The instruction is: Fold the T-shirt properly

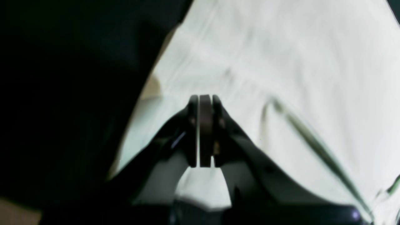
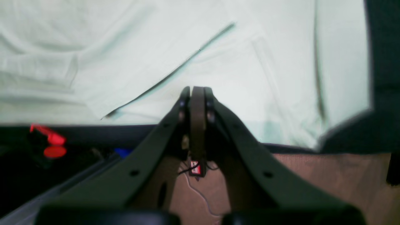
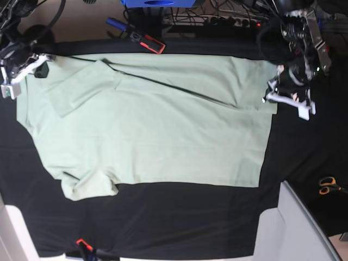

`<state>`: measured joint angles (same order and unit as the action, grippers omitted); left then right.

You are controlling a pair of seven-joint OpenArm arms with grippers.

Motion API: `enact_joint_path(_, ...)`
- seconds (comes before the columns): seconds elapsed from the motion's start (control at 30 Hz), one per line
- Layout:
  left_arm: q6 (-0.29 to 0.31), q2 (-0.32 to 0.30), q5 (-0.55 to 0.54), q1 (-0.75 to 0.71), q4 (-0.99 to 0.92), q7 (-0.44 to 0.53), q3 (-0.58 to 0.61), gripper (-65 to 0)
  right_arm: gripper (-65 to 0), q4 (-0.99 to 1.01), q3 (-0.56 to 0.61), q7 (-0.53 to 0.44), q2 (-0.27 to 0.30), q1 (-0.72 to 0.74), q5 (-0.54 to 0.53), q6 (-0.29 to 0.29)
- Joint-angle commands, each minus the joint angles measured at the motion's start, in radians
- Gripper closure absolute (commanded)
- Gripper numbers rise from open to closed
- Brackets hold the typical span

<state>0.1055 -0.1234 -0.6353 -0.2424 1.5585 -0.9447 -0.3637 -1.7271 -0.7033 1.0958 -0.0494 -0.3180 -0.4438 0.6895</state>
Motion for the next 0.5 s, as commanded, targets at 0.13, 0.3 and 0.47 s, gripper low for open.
enact_joint_path(0.13,0.004,-0.008,-0.014,-0.036,0.058,0.013,0.03,0.0,-4.8,0.006,0.115,-0.01,-0.011,-0.003,-0.028,0.009)
enact_joint_path(0.3,0.004,-0.008,-0.014,-0.028,0.006,0.052,0.033,0.0,-27.3,0.089,0.13,-0.012,-0.039,0.0,-0.03,0.009)
enact_joint_path(0.47,0.004,-0.022,0.059,-0.039,-0.033,0.152,0.098,0.0,-33.2,0.131,0.13,-0.015,-0.042,-0.003,-0.03,0.009)
